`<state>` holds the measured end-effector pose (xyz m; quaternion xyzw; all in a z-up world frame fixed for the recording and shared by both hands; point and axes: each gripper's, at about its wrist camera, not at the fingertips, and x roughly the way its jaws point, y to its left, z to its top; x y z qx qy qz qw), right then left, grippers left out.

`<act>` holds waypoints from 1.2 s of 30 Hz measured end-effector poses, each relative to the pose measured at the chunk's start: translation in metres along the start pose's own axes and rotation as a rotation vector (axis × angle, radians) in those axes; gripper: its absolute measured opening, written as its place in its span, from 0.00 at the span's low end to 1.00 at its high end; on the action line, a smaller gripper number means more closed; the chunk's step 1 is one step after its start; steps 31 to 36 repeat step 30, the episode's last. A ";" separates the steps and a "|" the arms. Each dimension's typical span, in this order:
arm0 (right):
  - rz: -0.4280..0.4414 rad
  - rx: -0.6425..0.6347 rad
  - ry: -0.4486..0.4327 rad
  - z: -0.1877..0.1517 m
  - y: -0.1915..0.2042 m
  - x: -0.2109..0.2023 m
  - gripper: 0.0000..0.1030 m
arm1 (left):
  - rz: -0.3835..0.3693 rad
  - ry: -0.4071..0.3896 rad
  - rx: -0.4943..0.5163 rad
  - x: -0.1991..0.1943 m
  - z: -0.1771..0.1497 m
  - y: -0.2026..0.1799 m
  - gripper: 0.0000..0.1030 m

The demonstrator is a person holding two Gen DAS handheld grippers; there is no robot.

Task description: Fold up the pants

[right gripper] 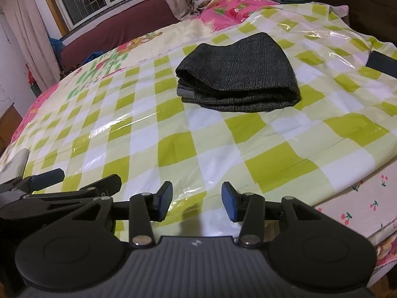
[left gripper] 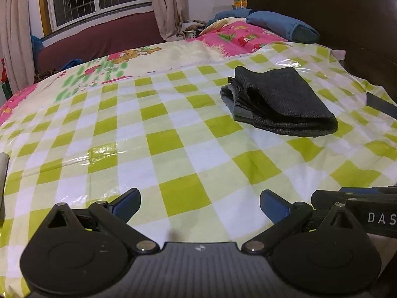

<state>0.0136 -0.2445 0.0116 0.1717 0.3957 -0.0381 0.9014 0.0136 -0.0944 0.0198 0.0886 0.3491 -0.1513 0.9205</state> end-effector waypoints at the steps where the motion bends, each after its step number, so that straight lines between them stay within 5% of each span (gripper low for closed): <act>1: 0.000 0.000 0.001 0.000 0.000 0.000 0.44 | 0.002 0.000 0.002 0.000 0.000 0.000 1.00; 36: 0.005 -0.005 0.010 -0.003 0.003 0.001 0.44 | 0.040 -0.005 0.015 -0.005 -0.002 -0.001 1.00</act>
